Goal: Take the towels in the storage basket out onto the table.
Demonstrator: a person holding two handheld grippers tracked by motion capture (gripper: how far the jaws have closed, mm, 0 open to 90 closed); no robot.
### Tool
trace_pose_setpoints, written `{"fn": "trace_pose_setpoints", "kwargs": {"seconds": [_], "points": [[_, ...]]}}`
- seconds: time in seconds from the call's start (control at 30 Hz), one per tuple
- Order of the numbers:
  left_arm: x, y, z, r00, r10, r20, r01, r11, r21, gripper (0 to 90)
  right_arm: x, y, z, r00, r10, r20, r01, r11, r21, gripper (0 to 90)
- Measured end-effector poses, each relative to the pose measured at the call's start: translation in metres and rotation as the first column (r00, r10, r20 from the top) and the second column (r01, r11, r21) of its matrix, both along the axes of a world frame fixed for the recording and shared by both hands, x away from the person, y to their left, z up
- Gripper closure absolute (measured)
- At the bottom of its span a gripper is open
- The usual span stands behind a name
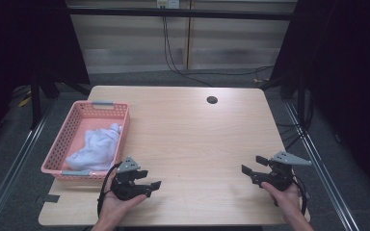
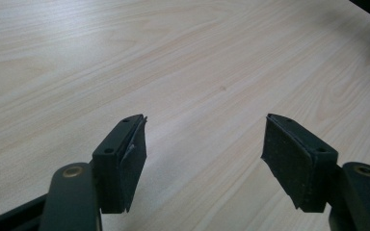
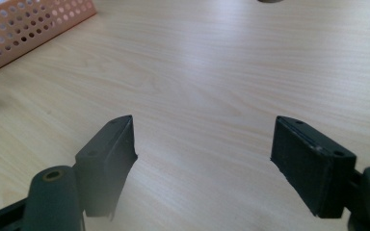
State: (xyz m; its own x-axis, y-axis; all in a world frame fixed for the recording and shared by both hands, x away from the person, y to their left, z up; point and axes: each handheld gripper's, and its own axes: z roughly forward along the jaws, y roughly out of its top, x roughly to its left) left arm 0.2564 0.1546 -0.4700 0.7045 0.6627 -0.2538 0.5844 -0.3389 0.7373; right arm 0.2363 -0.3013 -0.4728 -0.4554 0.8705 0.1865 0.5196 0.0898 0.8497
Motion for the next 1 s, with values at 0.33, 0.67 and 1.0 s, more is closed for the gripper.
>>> {"fn": "trace_pose_setpoints", "kwargs": {"seconds": [0.33, 0.67, 1.0], "points": [[0.004, 0.002, 0.0, 1.0, -0.001, -0.007, 0.001, 0.9999, 0.011, 30.1, -0.002, 0.001, 0.0, 0.9986, 0.045, -0.026, -0.045, 0.999, 0.01, 20.4], [-0.001, 0.003, 0.015, 1.0, 0.005, 0.001, -0.005, 0.9987, 0.051, 23.0, -0.007, 0.005, 0.001, 0.9964, 0.081, -0.023, -0.081, 0.997, -0.009, 20.9], [0.003, 0.023, 0.046, 0.9992, -0.004, 0.041, 0.003, 0.999, 0.044, 23.7, -0.006, 0.008, 0.001, 0.9956, 0.087, -0.036, -0.088, 0.996, -0.013, 18.8]]}}
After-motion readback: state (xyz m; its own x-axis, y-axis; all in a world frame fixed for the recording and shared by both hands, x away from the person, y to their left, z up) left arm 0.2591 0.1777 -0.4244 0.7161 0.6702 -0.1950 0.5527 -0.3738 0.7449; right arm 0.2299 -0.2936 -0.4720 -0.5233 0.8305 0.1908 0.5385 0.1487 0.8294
